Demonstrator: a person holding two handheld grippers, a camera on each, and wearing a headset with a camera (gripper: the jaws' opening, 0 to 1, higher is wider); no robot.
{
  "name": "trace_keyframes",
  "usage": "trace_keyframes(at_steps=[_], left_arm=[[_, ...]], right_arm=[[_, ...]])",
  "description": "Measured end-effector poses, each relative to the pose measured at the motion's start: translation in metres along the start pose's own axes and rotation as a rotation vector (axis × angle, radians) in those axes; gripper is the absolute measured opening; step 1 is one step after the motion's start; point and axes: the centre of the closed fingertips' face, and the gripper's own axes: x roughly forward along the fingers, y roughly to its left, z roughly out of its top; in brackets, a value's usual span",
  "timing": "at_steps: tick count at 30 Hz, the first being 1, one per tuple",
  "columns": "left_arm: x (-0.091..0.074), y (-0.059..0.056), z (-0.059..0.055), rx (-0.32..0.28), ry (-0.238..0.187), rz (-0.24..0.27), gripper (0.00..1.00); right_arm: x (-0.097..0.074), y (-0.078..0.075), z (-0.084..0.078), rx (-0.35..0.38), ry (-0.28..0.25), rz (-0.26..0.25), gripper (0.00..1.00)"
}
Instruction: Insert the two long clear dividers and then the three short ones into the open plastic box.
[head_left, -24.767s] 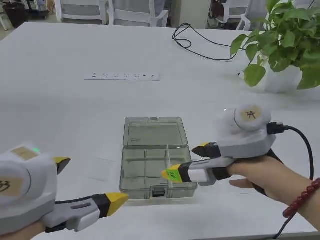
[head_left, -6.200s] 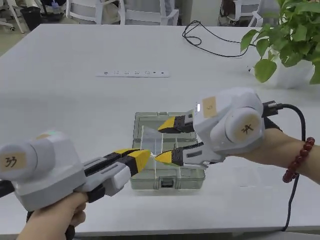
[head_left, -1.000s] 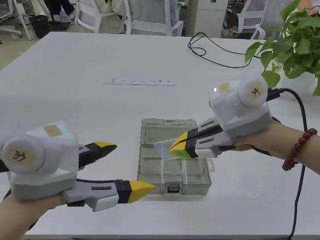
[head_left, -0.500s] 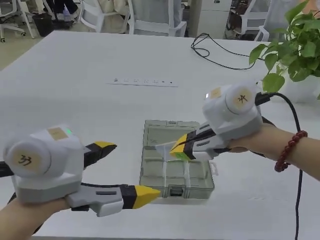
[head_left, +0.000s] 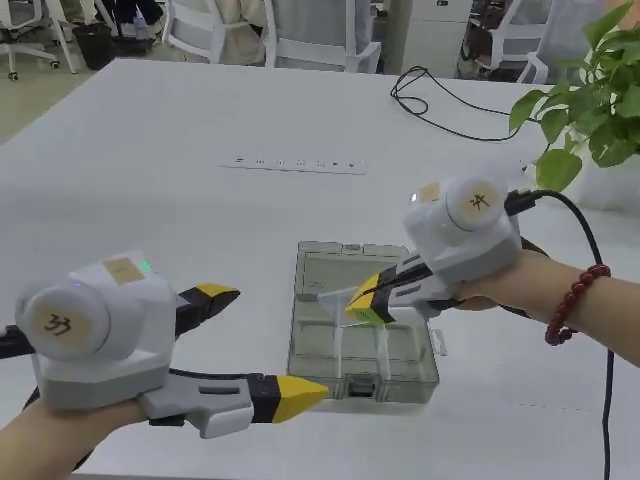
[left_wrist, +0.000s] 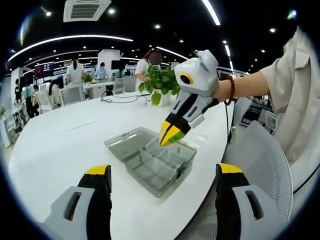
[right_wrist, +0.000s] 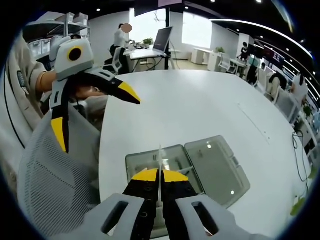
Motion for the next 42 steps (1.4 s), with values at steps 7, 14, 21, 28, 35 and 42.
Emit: trace_keyframes(at_steps=[7, 14, 21, 28, 35, 42], left_arm=[[-0.002, 0.002, -0.004, 0.001, 0.009, 0.003, 0.87], [-0.004, 0.003, -0.005, 0.003, 0.012, 0.006, 0.86], [-0.004, 0.003, -0.006, 0.005, 0.014, 0.004, 0.86], [-0.005, 0.003, -0.007, 0.007, 0.015, 0.000, 0.86], [-0.002, -0.001, -0.009, 0.021, 0.028, -0.011, 0.86], [0.000, -0.003, -0.006, 0.021, 0.022, -0.016, 0.87]], right_arm=[[0.006, 0.000, -0.006, -0.002, 0.029, 0.006, 0.02], [0.006, -0.002, -0.006, -0.001, 0.031, 0.003, 0.02], [0.006, -0.001, -0.008, 0.007, 0.038, 0.009, 0.02], [0.010, -0.003, -0.006, 0.021, 0.059, 0.014, 0.02], [0.013, -0.002, -0.005, 0.007, 0.153, 0.042, 0.03], [0.018, -0.001, -0.002, -0.064, 0.260, 0.056, 0.02]])
